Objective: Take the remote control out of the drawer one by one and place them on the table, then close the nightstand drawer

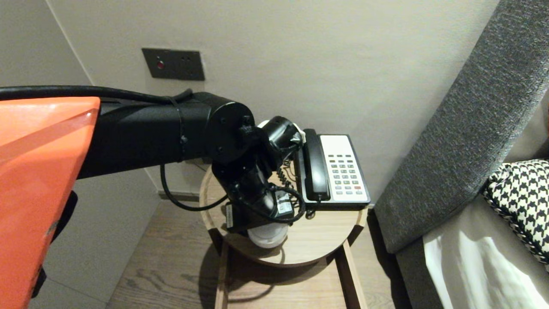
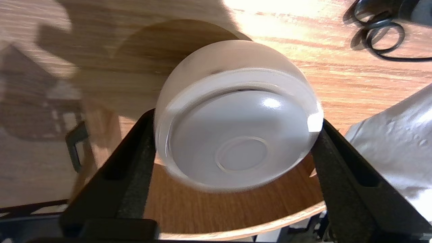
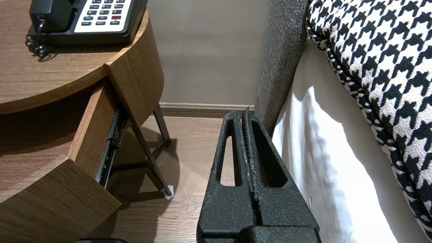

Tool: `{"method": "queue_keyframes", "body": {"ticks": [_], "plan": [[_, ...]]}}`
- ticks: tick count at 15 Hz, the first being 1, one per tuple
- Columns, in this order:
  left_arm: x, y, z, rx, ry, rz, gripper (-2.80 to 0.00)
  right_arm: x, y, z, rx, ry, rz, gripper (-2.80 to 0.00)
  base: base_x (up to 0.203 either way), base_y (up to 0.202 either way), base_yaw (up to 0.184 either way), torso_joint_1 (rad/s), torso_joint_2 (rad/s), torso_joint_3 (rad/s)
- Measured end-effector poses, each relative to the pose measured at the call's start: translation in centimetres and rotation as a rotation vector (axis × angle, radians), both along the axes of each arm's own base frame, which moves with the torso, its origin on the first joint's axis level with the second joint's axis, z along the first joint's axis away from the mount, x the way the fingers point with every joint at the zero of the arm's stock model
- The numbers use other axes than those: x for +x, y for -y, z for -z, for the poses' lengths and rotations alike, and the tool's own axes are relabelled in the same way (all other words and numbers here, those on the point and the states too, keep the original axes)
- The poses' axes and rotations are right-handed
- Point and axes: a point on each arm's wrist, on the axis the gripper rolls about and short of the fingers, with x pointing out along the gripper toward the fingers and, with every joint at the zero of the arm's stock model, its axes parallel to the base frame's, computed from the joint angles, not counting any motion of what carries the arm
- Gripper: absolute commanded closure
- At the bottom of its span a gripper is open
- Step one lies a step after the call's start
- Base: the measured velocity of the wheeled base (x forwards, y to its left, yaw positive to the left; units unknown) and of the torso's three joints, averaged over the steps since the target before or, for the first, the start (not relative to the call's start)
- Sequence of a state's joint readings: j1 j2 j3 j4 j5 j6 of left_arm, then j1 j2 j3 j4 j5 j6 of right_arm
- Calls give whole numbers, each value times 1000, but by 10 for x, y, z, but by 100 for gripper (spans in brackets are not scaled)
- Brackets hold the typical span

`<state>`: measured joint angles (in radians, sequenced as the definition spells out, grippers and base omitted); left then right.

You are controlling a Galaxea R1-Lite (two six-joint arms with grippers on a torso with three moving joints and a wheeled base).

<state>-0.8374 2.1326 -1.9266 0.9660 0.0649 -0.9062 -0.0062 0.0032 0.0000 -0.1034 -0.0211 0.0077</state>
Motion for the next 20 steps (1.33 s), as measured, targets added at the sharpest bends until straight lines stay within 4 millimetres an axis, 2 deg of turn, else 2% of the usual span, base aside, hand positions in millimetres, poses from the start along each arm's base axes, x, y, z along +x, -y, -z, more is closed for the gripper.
{"method": "queue_keyframes", "body": {"ticks": [5,11,12,20], "plan": [[-2,1,-3,-10,12,7,-280,0,0,0,0,0,-1,0,0,0,0,0,0,0],[-11,-8,-30,-29,117,0,-280,0,0,0,0,0,0,0,0,0,0,0,0,0],[-15,-11,-37,-39,128,2,0,0,0,0,0,0,0,0,0,0,0,0,0,0],[-55,-57,-93,-97,147,34,0,0,0,0,0,0,0,0,0,0,0,0,0,0]]}}
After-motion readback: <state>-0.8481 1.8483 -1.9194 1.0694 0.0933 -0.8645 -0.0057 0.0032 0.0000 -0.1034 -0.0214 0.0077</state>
